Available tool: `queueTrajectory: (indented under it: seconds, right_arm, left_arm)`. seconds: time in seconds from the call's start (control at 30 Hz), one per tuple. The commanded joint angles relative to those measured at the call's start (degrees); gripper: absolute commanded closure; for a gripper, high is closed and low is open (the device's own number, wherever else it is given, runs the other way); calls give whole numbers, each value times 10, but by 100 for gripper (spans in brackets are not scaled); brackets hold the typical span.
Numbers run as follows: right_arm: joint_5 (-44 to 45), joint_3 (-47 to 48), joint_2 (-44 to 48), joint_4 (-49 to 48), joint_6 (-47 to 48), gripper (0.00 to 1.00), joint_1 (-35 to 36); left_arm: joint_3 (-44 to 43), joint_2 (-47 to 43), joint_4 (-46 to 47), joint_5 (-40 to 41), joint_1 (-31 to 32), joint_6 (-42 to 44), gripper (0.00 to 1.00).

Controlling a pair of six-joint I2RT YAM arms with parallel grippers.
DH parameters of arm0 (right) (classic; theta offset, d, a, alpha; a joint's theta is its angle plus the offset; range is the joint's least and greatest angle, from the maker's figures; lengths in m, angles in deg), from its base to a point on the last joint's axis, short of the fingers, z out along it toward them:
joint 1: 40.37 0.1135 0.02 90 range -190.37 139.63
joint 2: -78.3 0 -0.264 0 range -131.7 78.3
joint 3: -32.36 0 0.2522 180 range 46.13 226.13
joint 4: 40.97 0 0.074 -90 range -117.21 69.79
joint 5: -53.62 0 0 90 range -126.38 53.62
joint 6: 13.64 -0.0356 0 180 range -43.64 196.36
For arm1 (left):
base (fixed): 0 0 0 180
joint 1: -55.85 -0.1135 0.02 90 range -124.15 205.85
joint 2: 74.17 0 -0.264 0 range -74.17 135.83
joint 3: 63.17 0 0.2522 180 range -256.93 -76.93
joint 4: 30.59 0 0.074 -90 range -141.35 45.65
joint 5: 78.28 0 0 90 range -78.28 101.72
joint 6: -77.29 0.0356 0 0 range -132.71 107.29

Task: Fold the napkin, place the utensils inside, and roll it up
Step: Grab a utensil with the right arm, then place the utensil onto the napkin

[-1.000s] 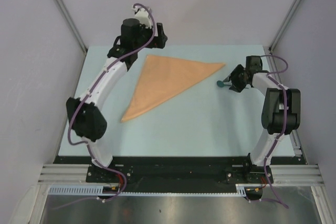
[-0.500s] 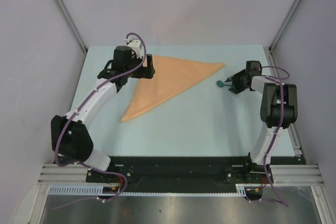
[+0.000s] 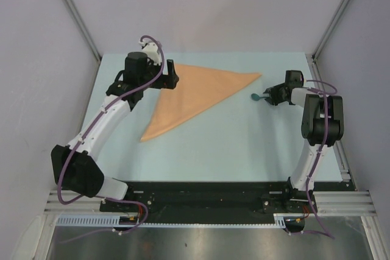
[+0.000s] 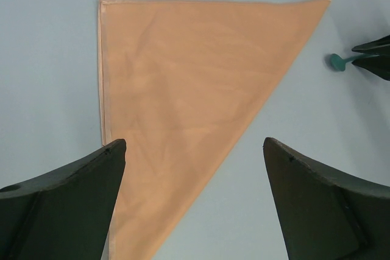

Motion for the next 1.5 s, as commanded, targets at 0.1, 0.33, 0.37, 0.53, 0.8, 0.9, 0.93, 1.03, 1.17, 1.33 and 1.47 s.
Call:
queueTrajectory:
  seconds: [0.1,0.33,0.37,0.53,0.8,0.9,0.93,1.03,1.17,1.33,1.47]
  right_arm:
    - [26,22,-63,44,27,73,-3]
    - [-6,77,-95,65,67,100,8]
    - [-10,74,-90,60,64,100,12]
    - [-31,12,-23,-30,5,100,92]
    - [104,-87,69,-205,-145,100,277]
    - [107,-17,19,-200,-148,100,313]
    - [103,5,5,-190,-148,100,319]
    - [90,45,-45,-212,-164,100,338]
    - [89,93,-89,-211,-171,100,350]
    - [111,109,-107,-205,-181,100,361]
    - [119,110,-105,-193,-181,100,365]
  left_arm:
    - [2,-33,16,-8,0,-5,2]
    - [2,-46,16,-4,0,-3,2]
    - [3,-47,17,-3,0,-3,2]
    - [6,-45,20,-9,0,-9,2]
    - [12,-38,30,-31,0,-24,2]
    - [9,-36,28,-37,-4,-27,2]
    - [10,-37,28,-39,-9,-27,2]
    - [10,-41,29,-37,-21,-27,2]
    - [10,-42,30,-47,-42,-35,2]
    - [11,-36,34,-69,-60,-48,2]
    - [11,-33,34,-77,-62,-52,2]
